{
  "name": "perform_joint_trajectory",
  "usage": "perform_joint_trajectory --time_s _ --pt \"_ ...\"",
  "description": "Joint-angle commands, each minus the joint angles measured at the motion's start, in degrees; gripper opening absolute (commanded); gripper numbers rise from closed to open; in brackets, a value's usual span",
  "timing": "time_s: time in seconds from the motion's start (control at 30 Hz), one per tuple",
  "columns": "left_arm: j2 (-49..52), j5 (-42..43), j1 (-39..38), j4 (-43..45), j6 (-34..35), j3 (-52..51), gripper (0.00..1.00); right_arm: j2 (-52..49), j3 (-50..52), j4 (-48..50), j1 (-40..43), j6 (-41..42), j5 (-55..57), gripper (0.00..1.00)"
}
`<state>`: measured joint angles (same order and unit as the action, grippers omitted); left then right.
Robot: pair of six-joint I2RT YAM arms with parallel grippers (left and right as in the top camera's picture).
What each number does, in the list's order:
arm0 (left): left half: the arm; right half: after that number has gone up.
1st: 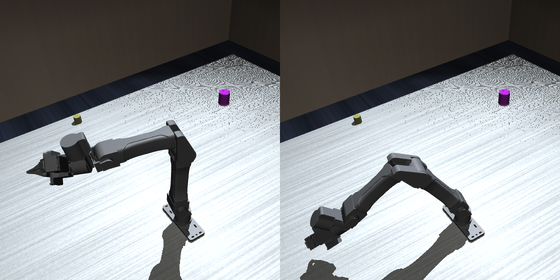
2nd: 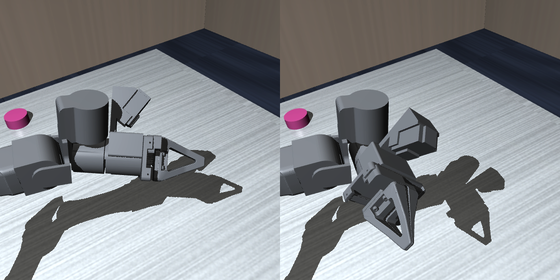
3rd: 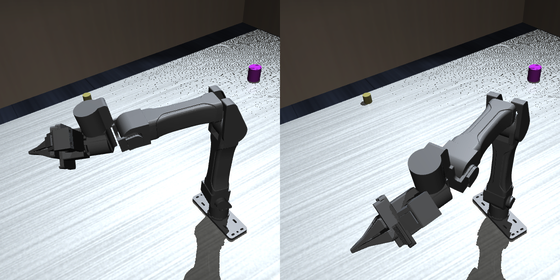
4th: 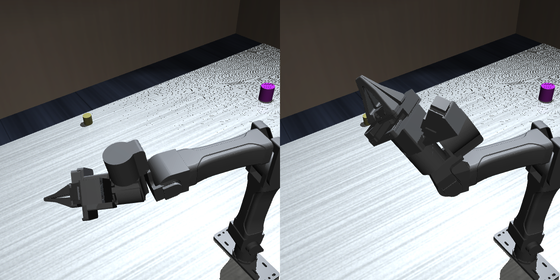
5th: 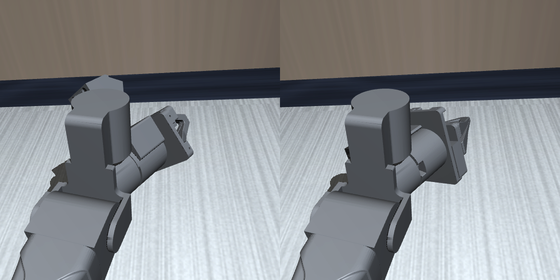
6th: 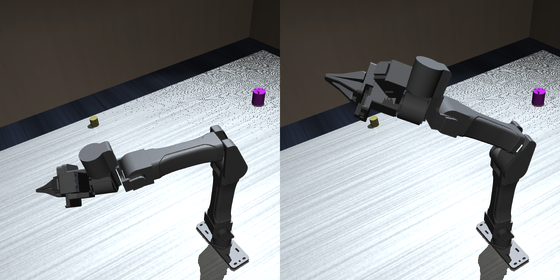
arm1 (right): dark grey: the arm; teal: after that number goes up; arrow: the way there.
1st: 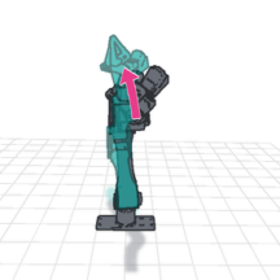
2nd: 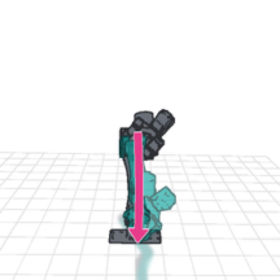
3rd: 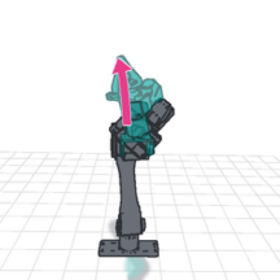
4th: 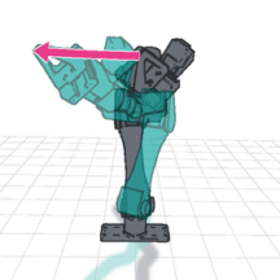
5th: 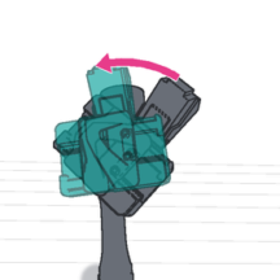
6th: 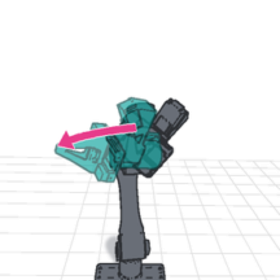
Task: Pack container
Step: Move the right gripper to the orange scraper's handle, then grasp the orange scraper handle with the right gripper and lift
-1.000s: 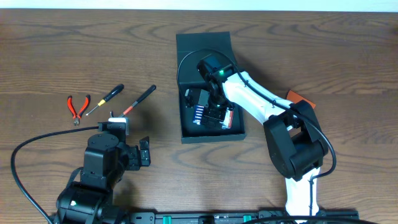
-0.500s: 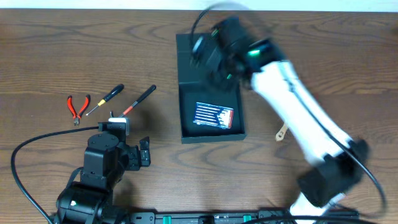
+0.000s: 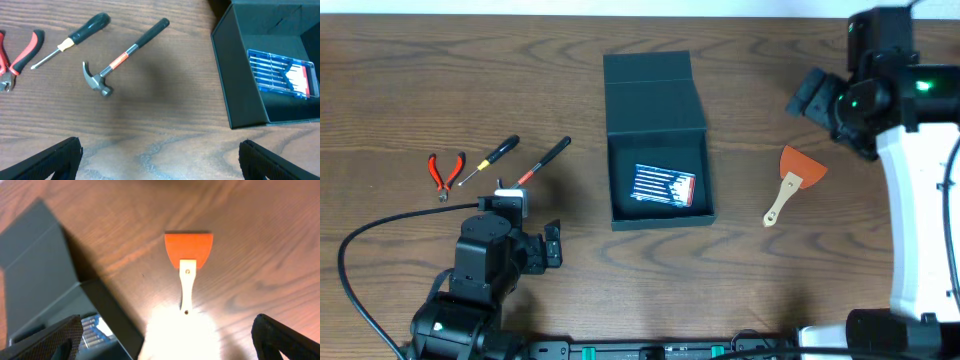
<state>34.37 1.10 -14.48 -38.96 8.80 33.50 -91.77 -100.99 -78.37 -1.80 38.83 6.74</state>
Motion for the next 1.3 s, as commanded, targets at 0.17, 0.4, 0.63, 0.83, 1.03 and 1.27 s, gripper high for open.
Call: perform_joint_trajectory --time_s 0.17,0.4,0.63,0.83,1.03,1.27 --pt "0.0 -0.1 -0.2 -0.7 0.1 1.4 0.99 -1.2 22.1 13.1 0.4 15.7 -3.1 0.99" --pt "0.0 -0.1 -0.2 -1.5 0.1 1.4 0.98 -1.2 31.5 21.4 0.4 15.8 -2.9 0.99" --pt "0.0 -0.1 -0.2 -1.5 0.1 1.4 0.99 -1.2 37.7 26.6 0.4 15.4 -1.4 0.99" --pt "0.0 -0.1 -0.2 -1.5 0.1 1.4 0.99 -1.2 42.7 32.0 0.4 14.7 -1.4 0.99" --pt "0.0 -0.1 -0.2 -1.5 0.1 1.4 0.99 -1.2 44.5 36.3 1.8 11.2 -1.6 0.98" --pt "0.0 -0.1 -0.2 -1.4 0.1 1.4 0.98 -2.3 44.6 37.9 4.4 9.7 -1.7 0.97"
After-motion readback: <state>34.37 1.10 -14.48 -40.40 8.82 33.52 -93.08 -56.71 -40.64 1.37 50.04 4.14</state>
